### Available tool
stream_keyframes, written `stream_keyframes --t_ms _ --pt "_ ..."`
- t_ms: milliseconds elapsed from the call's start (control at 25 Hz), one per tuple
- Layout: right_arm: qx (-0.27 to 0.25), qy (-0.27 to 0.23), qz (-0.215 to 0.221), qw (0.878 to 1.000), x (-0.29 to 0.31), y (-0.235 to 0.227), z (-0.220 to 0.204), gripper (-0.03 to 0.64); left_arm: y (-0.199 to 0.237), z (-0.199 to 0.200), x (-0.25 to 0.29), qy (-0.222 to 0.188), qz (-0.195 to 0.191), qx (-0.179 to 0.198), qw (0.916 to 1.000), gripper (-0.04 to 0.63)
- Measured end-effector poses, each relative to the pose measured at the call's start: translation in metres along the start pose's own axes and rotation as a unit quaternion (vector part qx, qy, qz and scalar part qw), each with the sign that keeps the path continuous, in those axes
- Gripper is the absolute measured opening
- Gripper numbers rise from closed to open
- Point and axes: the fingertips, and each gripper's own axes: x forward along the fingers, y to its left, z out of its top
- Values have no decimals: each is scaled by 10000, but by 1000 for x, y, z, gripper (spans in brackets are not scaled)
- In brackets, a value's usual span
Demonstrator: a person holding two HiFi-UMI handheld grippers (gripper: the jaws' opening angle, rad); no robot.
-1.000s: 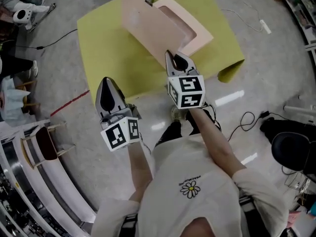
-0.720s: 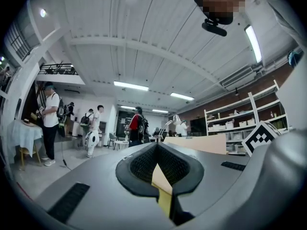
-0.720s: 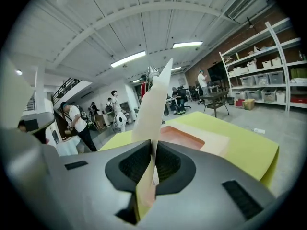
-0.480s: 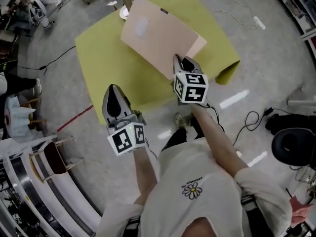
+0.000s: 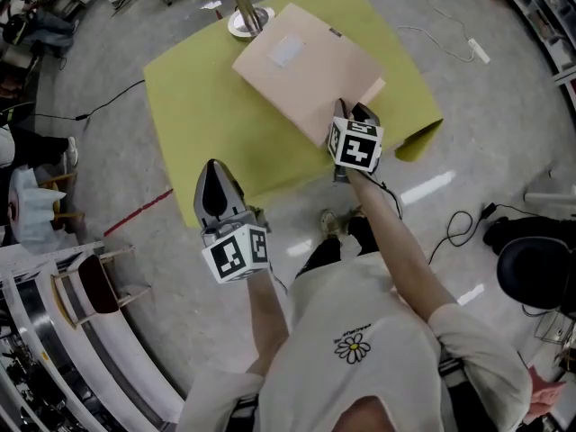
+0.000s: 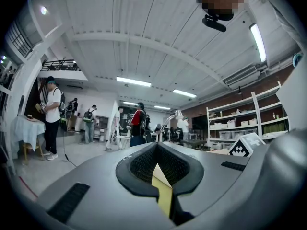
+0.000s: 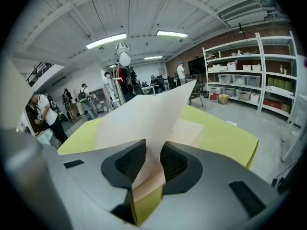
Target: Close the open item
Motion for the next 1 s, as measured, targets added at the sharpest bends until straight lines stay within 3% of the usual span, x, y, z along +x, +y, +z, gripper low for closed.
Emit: stream_keyframes --t_ms 360,720,800,880,1000 --pt "96 497 -216 9985 13 -2 -6 97 -7 0 12 42 -146 -35 9999 14" --pt "-110 215 -778 9967 6 -12 -7 166 -20 3 13 2 -316 -10 9995 14" --pt "-393 218 -839 9955 6 -12 -4 183 -20 2 13 21 -320 -7 9995 14" --pt "-1126 141 -874 9897 6 -7 -1 181 -19 -2 11 38 -332 5 9994 14" --pt "-1764 106 -703 9817 9 8 -4 108 -18 -4 10 48 -335 27 9994 14"
